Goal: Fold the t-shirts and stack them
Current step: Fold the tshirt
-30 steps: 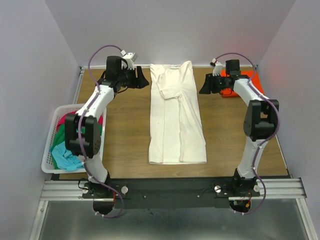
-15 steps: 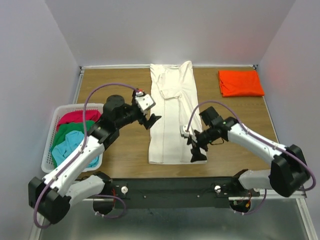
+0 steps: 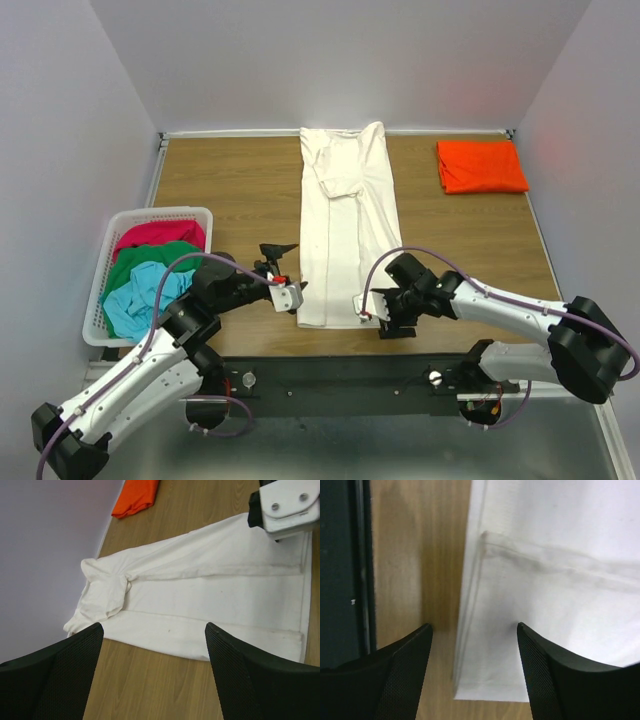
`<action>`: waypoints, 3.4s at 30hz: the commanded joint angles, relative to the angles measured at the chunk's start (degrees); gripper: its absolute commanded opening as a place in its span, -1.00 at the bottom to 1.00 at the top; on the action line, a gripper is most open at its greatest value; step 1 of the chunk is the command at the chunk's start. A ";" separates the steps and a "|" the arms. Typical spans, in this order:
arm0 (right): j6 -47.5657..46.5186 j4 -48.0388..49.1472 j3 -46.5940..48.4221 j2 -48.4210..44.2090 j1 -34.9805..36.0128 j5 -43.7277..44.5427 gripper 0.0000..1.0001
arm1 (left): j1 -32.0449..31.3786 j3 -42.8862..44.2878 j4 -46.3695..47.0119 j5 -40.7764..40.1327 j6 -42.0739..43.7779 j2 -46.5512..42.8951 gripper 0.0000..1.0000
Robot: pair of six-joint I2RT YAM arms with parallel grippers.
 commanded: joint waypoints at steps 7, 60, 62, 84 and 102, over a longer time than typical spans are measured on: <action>1.52 6.76 -2.46 3.61 0.47 14.53 0.03 | -8.89 -3.55 -0.95 -5.75 6.36 5.00 0.80; 8.37 4.03 2.99 -5.36 -7.97 1.61 -0.99 | -25.34 1.90 0.37 -18.85 0.73 39.72 -1.00; 9.77 3.94 4.56 -4.57 -8.23 1.44 -0.99 | -24.72 1.73 1.42 -18.76 0.73 38.06 -1.00; 14.62 4.03 41.73 29.17 -24.66 3.02 -0.99 | 4.63 26.40 12.33 -7.60 12.86 57.98 -1.00; 18.13 4.03 61.61 49.13 -28.18 5.30 -0.99 | 11.31 46.28 9.17 -5.22 13.92 77.34 -1.00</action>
